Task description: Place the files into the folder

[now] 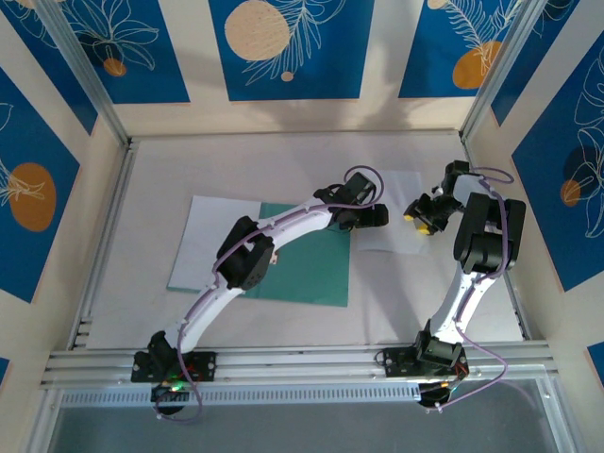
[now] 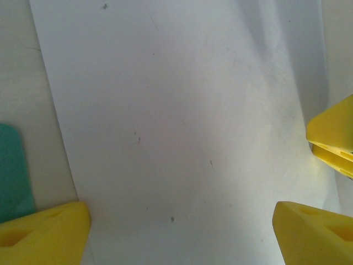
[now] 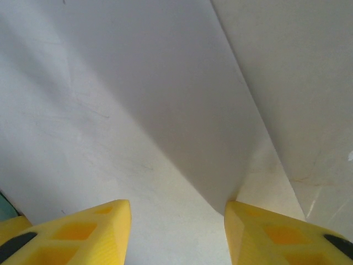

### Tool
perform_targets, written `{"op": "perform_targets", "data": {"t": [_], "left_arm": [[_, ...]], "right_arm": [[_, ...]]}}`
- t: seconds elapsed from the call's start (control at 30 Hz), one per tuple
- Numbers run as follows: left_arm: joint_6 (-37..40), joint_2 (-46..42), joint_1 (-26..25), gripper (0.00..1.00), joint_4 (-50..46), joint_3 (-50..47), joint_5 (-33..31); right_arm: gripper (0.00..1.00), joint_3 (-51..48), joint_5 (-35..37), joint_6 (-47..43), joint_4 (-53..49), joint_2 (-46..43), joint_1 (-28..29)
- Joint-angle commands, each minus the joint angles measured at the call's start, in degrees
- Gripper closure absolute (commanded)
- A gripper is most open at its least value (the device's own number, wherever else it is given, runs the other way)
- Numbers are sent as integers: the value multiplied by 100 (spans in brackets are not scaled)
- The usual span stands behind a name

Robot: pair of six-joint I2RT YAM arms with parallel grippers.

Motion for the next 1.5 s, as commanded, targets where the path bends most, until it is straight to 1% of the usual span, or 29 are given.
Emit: {"op": "perform_targets", "data": {"t": [0.0,0.17,0.27,0.4,0.53,0.83,0.97,1.27,1.47], "left_arm": [[-131,-125,-30,13,-310,-195,305],[-94,-170,-23,13,-295,-283,239],[-92,-178,-21,13,-301,-296,222],[-92,-178,-21,13,-300,-298,228],[-91,-182,-21,13,-292,-297,245],[-92,-161,-21,13,-268,-297,255],[-103,-154,-17,12,-252,-298,264],[-72,-161,-4,11,-284,-296,288],[-41,-187,-4,11,-321,-296,281]], "right_arm": [[50,-114,-151,-18,-70,-251,29],[50,-27,297,1,-87,-602,69],[49,79,761,-9,-201,-692,91],[49,293,1361,-59,-408,-509,91],[49,404,1494,-88,-467,-229,64],[48,492,956,-126,-430,131,29],[48,405,780,-116,-402,158,29],[49,67,123,-44,-159,69,35],[49,24,8,-26,-120,115,29]]}}
